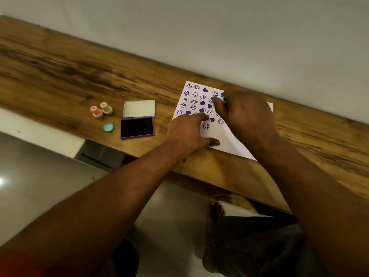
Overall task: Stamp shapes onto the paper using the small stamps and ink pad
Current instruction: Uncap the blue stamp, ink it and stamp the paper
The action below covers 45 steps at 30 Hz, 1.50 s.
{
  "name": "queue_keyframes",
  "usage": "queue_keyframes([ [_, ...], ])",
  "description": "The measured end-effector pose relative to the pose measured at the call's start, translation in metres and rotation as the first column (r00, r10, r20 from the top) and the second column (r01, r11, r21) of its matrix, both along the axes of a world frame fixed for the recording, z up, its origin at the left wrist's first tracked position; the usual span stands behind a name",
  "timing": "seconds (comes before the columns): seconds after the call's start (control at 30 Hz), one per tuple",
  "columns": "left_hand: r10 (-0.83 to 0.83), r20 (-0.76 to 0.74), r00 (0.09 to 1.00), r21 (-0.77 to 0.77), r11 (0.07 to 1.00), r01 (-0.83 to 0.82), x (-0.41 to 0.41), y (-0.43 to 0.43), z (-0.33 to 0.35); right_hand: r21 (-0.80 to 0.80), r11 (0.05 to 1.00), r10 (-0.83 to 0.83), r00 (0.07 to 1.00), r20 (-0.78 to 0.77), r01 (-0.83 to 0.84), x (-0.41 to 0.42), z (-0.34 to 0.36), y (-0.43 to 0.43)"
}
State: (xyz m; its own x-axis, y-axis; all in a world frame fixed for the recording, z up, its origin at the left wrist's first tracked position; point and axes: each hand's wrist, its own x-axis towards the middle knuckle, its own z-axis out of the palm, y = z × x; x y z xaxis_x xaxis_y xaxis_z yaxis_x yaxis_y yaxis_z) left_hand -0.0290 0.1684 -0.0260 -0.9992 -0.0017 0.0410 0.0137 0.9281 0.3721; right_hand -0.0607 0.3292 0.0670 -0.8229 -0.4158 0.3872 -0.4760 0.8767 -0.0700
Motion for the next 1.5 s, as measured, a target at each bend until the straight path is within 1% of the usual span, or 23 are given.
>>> queue_keyframes([
  [0.03, 0.006, 0.009, 1.000, 0.001, 1.000, -0.006, 0.000, 0.000, 0.000, -0.031, 0.999, -0.010, 0.997, -0.077, 0.007, 0.000, 0.005, -0.003],
  [0.07, 0.009, 0.017, 1.000, 0.006, 1.000, -0.009, 0.000, 0.000, 0.001, -0.038, 0.999, -0.030, 0.995, -0.096, 0.026, 0.001, 0.006, -0.005],
  [0.1, 0.008, 0.016, 1.000, 0.015, 1.000, -0.009, 0.000, 0.001, 0.001, -0.014, 0.999, -0.047, 0.998, -0.034, 0.047, 0.003, 0.001, -0.007],
  [0.13, 0.006, -0.004, 1.000, 0.026, 1.000, -0.006, 0.000, 0.000, 0.001, 0.062, 0.995, -0.080, 0.993, 0.091, 0.074, 0.008, -0.008, -0.010],
  [0.2, 0.005, -0.060, 0.998, 0.052, 0.999, -0.002, 0.001, -0.002, 0.000, 0.284, 0.954, -0.191, 0.923, 0.335, 0.095, 0.019, -0.033, -0.015],
  [0.23, 0.003, -0.066, 0.998, 0.063, 0.998, 0.001, 0.001, -0.002, 0.000, 0.357, 0.930, -0.231, 0.897, 0.377, 0.090, 0.024, -0.043, -0.017],
  [0.37, -0.012, -0.033, 0.999, 0.076, 0.997, 0.015, 0.001, -0.003, 0.001, 0.449, 0.887, -0.282, 0.896, 0.342, 0.108, 0.024, -0.049, -0.023],
  [0.67, -0.037, -0.047, 0.998, 0.053, 0.998, 0.039, 0.007, -0.001, 0.003, 0.491, 0.871, -0.233, 0.908, 0.347, 0.036, 0.020, -0.052, -0.020],
  [0.73, -0.049, -0.050, 0.998, 0.063, 0.997, 0.052, 0.007, -0.001, 0.004, 0.470, 0.882, -0.230, 0.907, 0.353, 0.041, 0.020, -0.052, -0.018],
  [0.83, -0.040, -0.068, 0.997, 0.095, 0.994, 0.046, 0.009, -0.002, 0.005, 0.398, 0.917, -0.151, 0.920, 0.361, -0.006, 0.021, -0.054, -0.008],
  [0.87, -0.035, -0.067, 0.997, 0.097, 0.994, 0.042, 0.010, -0.002, 0.005, 0.324, 0.946, -0.144, 0.926, 0.349, 0.025, 0.019, -0.052, -0.004],
  [0.93, -0.042, -0.044, 0.998, 0.082, 0.996, 0.045, 0.010, -0.002, 0.005, 0.034, 0.981, -0.194, 0.942, 0.275, 0.192, 0.008, -0.043, 0.001],
  [0.97, -0.048, -0.030, 0.998, 0.082, 0.995, 0.050, 0.010, -0.002, 0.005, -0.132, 0.952, -0.238, 0.941, 0.242, 0.275, 0.003, -0.038, 0.003],
  [1.0, -0.052, -0.016, 0.999, 0.086, 0.995, 0.053, 0.009, -0.001, 0.004, -0.313, 0.886, -0.267, 0.928, 0.261, 0.343, -0.001, -0.032, 0.004],
  [1.03, -0.054, -0.006, 0.999, 0.090, 0.994, 0.054, 0.008, -0.002, 0.004, -0.495, 0.769, -0.248, 0.902, 0.353, 0.405, -0.004, -0.027, 0.003],
  [1.07, -0.052, -0.003, 0.999, 0.096, 0.994, 0.052, 0.008, -0.002, 0.005, -0.636, 0.604, -0.184, 0.860, 0.476, 0.481, -0.005, -0.025, 0.001],
  [1.1, -0.048, -0.007, 0.999, 0.099, 0.994, 0.049, 0.008, -0.002, 0.005, -0.697, 0.430, -0.105, 0.799, 0.592, 0.573, -0.005, -0.025, -0.003],
  [1.13, -0.043, -0.013, 0.999, 0.100, 0.994, 0.044, 0.007, -0.001, 0.004, -0.709, 0.285, -0.024, 0.744, 0.668, 0.645, -0.005, -0.026, -0.005],
  [1.17, -0.039, -0.017, 0.999, 0.097, 0.994, 0.041, 0.007, -0.001, 0.004, -0.700, 0.194, 0.031, 0.709, 0.705, 0.687, -0.005, -0.027, -0.007],
  [1.2, -0.037, -0.022, 0.999, 0.092, 0.995, 0.039, 0.007, -0.001, 0.003, -0.687, 0.156, 0.051, 0.689, 0.723, 0.709, -0.007, -0.028, -0.009],
  [1.27, -0.027, -0.032, 0.999, 0.085, 0.996, 0.030, 0.007, 0.000, 0.001, -0.687, 0.156, 0.045, 0.690, 0.723, 0.710, -0.010, -0.026, -0.014],
  [1.33, -0.005, -0.037, 0.999, 0.103, 0.995, 0.008, 0.005, -0.001, 0.000, -0.713, 0.189, 0.030, 0.722, 0.691, 0.675, -0.013, -0.027, -0.019],
  [1.5, 0.028, -0.115, 0.993, 0.176, 0.984, -0.007, 0.008, -0.018, 0.022, -0.732, 0.404, -0.015, 0.805, 0.594, 0.548, -0.014, -0.028, -0.028],
])
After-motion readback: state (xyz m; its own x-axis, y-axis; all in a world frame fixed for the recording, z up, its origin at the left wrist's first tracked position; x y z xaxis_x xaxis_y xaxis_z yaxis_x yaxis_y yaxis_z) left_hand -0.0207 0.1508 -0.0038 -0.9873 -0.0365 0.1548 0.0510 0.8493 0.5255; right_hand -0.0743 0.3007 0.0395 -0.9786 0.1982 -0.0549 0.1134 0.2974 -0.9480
